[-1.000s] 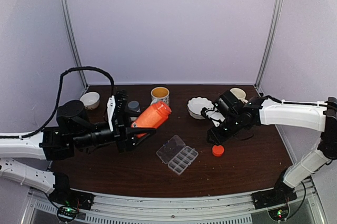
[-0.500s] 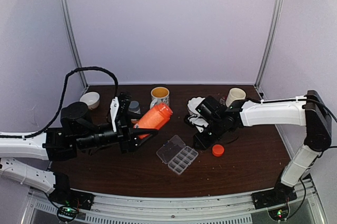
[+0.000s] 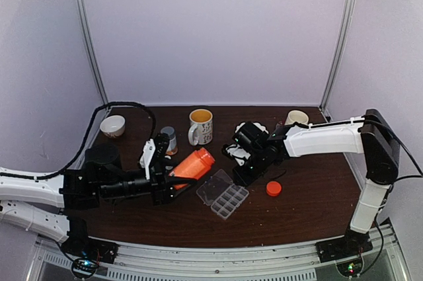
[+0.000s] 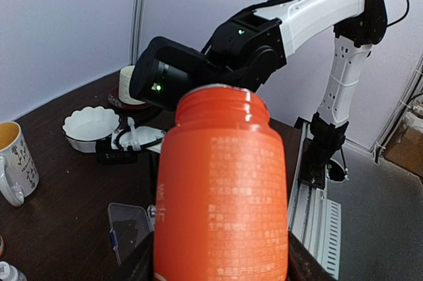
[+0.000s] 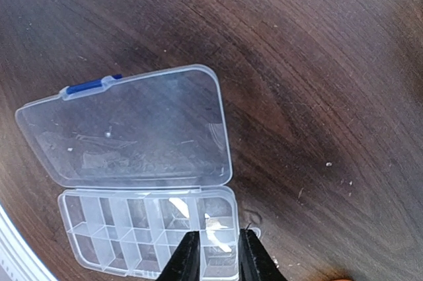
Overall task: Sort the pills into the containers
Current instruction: Adjust the pill container at the center of the board.
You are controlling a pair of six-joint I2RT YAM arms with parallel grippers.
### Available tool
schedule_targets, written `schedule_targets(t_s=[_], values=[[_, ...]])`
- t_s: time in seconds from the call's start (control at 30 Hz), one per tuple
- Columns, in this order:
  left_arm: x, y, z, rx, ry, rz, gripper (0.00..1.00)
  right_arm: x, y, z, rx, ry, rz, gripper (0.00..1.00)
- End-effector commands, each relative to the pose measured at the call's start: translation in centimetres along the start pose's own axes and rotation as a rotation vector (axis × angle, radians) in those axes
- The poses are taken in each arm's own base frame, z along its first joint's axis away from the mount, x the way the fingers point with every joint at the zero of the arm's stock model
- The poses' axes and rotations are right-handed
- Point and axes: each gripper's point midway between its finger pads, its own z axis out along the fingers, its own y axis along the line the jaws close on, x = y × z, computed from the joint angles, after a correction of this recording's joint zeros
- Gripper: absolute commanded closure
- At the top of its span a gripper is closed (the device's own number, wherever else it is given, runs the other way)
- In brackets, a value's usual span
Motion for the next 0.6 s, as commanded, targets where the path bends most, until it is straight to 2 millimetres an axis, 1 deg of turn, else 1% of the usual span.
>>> schedule_targets(t_s=[0.0, 0.2, 0.57], values=[[0.4, -0.1, -0.1, 0.007, -0.038, -0.031, 0.73, -0.5, -0.5, 0.3, 0.048, -0.005, -0.002, 0.77], [2.2, 0.0, 0.4, 0.003, -0.001, -0.043, 0.73, -0.1, -0.7, 1.0, 0.058, 0.013, 0.002, 0.80], [2.6, -0.2, 0.2, 0.011, -0.001, -0.047, 0.74, 0.4, -1.0, 2.4, 0.072, 0.041, 0.021, 0.84]])
